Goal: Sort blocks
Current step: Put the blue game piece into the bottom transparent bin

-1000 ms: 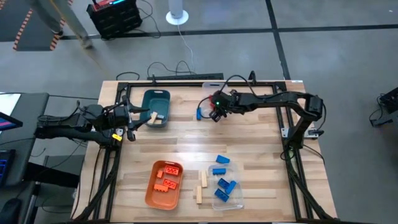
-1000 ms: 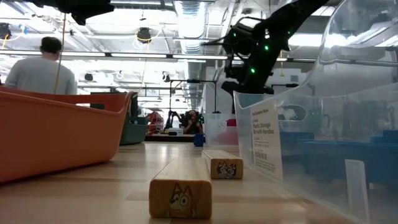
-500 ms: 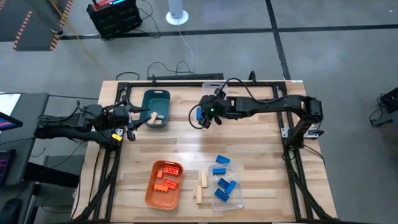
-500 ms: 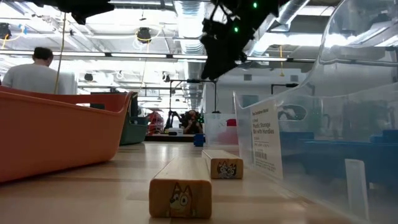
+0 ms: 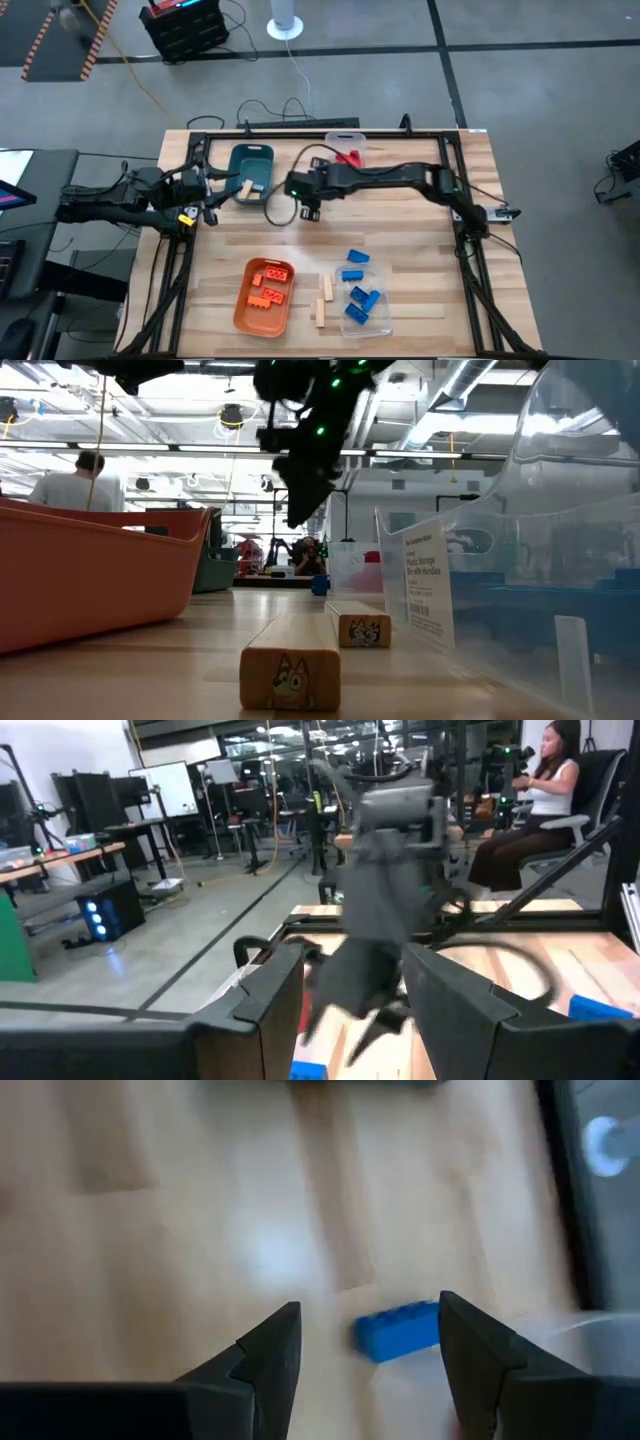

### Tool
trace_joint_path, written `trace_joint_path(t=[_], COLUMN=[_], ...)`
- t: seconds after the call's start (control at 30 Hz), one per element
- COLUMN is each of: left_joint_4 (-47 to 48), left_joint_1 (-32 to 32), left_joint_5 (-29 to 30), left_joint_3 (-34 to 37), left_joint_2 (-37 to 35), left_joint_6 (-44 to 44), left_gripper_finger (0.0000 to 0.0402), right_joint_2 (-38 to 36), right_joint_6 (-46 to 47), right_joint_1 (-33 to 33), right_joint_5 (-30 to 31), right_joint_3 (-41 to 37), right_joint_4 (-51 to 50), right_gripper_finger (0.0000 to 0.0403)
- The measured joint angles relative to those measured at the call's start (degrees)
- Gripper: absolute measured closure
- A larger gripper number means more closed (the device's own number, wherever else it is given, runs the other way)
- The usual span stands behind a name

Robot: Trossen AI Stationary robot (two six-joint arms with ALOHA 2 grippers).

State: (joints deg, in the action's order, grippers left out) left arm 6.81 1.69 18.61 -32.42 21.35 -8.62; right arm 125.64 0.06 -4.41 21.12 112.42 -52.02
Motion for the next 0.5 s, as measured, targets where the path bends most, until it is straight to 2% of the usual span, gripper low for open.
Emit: trace_joint_path(t=[0.2, 0.3, 0.5], left_joint_4=[0.21, 0.41, 0.84], left_joint_1=[0.0, 0.0, 0.0], left_joint_5=[0.04, 0.04, 0.02], left_joint_3=[0.0, 0.0, 0.0], left_joint_2=[-0.01, 0.01, -0.01], left_joint_6=[-0.81, -0.85, -1.45], left_gripper_finger=[0.0233, 0.0233, 0.0233], right_joint_2=[8.07, 10.05, 12.55], right_joint_6=[-3.77, -6.75, -14.8], right_joint_1=[-3.33, -5.12, -6.31], right_joint_5=[-0.17, 0.35, 7.33], right_joint_3=[10.32, 11.69, 11.83], right_joint_4=[-9.66, -11.3, -12.11], right_gripper_finger=[0.0198, 0.0198, 0.0198])
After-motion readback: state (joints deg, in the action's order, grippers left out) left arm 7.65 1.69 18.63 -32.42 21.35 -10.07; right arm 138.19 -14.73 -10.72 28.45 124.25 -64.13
